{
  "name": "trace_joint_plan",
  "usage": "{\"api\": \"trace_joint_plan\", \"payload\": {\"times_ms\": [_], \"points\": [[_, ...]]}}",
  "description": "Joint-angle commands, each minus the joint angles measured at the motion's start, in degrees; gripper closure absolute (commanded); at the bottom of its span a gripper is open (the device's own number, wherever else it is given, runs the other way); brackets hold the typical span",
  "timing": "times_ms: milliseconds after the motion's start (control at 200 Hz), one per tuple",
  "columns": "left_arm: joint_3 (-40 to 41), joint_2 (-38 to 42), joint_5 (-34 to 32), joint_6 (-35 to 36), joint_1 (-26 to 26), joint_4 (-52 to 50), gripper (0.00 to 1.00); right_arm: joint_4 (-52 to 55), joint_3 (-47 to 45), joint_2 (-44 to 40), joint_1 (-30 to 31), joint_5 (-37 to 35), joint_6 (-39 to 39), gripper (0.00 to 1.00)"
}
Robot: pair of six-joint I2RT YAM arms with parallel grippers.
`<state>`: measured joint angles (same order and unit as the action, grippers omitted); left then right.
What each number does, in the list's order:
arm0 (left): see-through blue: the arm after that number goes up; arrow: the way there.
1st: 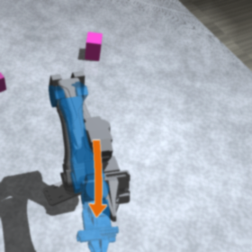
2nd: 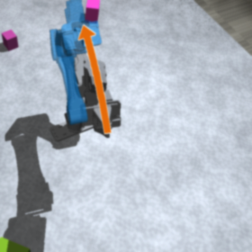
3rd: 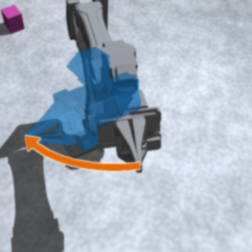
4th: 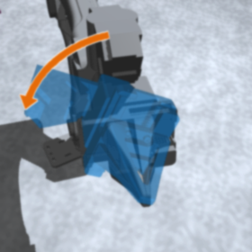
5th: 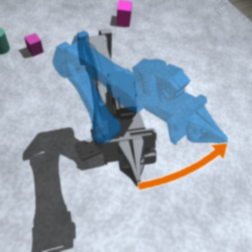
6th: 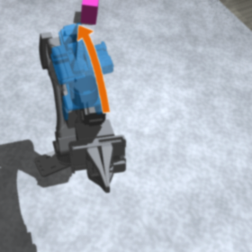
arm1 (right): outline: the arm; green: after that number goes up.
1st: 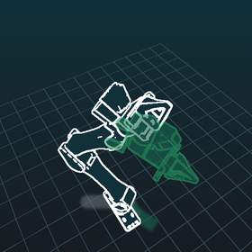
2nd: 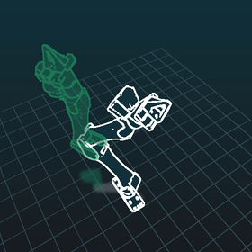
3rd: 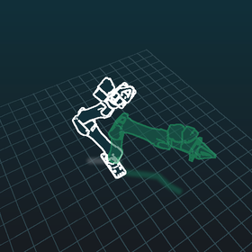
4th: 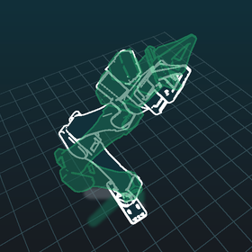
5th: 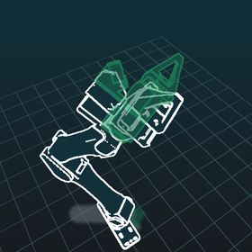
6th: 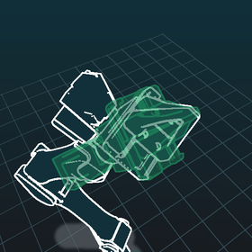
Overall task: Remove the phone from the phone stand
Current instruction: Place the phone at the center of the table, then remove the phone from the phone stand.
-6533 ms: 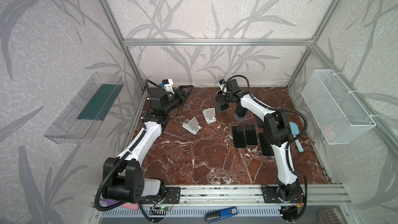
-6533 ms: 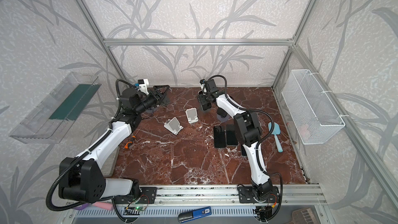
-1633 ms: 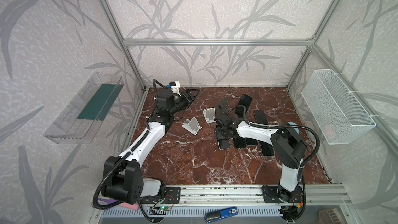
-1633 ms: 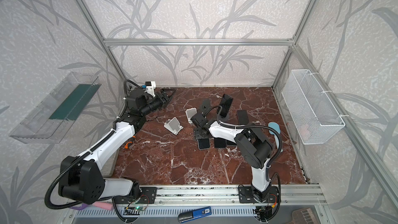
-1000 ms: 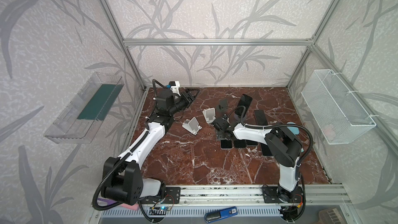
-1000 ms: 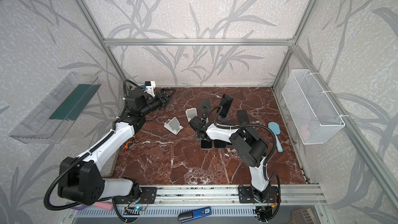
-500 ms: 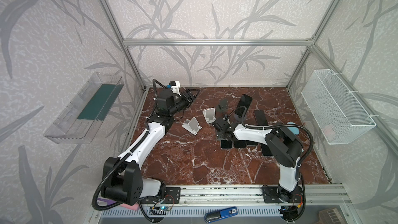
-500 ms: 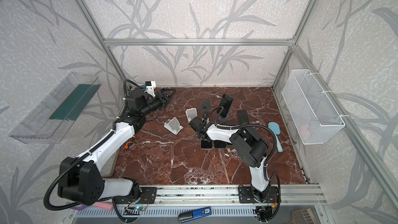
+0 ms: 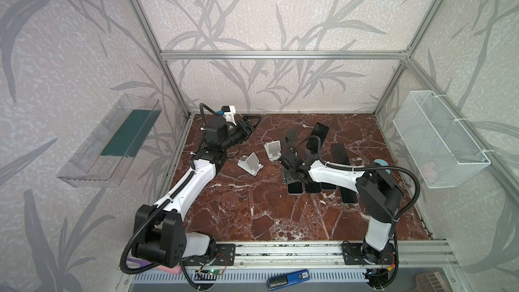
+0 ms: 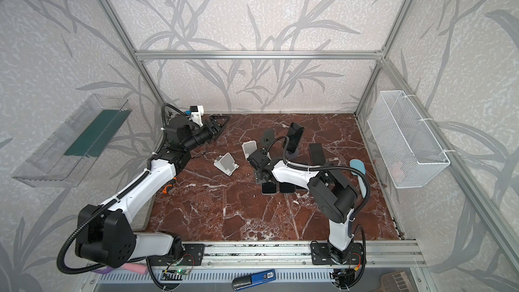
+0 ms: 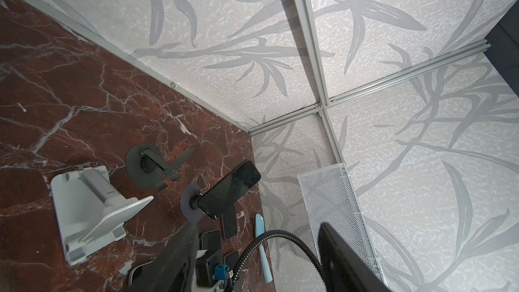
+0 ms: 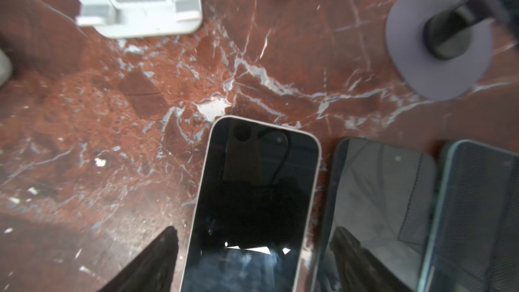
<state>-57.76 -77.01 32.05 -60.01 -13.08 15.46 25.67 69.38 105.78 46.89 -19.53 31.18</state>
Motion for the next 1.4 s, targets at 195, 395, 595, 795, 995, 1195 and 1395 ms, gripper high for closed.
{"api": "trace_joint_plan", "payload": {"times_ms": [195,395,595,795,995,1195,1395], "points": [[-0.8,-0.8,0.5,2.9,-1.2,0.6,0.29,3.8,0.3,-13.6,-0.6,-6.2,-5.5,0.14],[-0.5,-0.7,-1.3,8.2,-3.3,1.5,0.01,2.0,-5.5,-28.7,-5.8,-4.8,-11.8,0.11],[-0.4,-5.0,-1.8,13.0,-4.7,1.3,0.06,0.0,-12.6,-39.1,-20.1,4.5,-12.1,0.10],[-8.0,-7.5,-10.2,21.1,-7.1,-16.6,0.06,-7.1,-20.7,-43.7,-33.3,16.9,-5.3,0.10],[-21.6,-14.3,-19.1,38.4,-17.3,-31.7,0.01,-14.2,-27.4,-46.3,-43.4,24.8,0.6,0.09],[-36.4,-27.4,-21.5,46.5,-25.1,-41.1,0.01,-19.5,-32.7,-47.3,-50.6,32.0,4.1,0.09],[-53.0,-40.5,-23.6,49.7,-30.0,-49.3,0.02,-23.0,-36.1,-47.1,-52.3,32.7,5.0,0.09]]}}
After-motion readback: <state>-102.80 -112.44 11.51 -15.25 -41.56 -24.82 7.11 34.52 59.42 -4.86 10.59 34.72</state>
